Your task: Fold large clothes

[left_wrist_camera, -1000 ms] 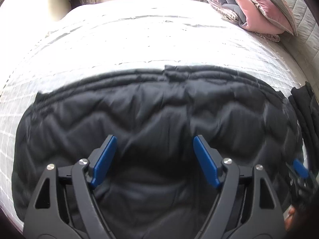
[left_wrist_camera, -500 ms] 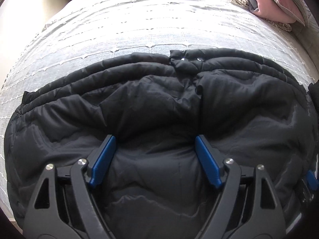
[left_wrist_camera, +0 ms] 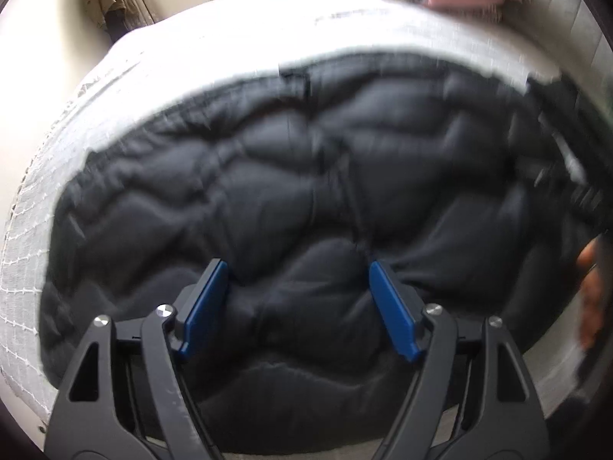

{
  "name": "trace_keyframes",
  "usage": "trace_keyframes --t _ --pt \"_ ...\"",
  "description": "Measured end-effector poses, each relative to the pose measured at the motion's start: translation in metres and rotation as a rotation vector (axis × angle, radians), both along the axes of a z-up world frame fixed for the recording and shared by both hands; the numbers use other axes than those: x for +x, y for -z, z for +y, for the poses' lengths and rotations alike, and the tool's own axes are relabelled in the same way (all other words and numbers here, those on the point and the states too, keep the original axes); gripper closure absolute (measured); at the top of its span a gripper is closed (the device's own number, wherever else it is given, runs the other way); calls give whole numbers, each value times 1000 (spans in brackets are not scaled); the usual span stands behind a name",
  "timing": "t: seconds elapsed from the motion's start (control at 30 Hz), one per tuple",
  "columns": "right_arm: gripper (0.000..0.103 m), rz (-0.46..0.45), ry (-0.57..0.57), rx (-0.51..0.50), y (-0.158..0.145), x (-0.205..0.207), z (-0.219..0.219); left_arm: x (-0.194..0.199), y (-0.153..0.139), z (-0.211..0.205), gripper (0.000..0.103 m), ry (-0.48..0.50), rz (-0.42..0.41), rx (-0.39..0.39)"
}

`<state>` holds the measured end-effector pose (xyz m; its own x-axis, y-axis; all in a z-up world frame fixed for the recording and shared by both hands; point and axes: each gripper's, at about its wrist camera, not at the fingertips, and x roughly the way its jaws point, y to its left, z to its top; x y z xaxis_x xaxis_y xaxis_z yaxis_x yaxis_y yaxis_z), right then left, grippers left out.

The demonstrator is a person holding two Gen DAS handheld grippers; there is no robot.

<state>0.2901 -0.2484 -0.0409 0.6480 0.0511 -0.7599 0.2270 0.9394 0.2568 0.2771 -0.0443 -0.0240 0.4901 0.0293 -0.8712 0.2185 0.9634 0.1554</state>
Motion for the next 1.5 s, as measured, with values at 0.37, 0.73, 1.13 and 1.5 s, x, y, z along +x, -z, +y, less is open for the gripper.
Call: trace_keyframes --t 0.37,0.73,1.13,1.5 --pt "9 -19 4 25 -2 -3 -6 -4 6 10 24 -30 -50 -61" --pt "10 -156 161 176 -23 -58 -58 -10 12 4 24 -13 -75 -58" --pt "10 -116 491 654 47 -105 -133 -8 10 9 24 -3 -80 -88" --pt "14 -146 444 707 49 -94 -104 -17 -9 26 24 -34 -110 -186"
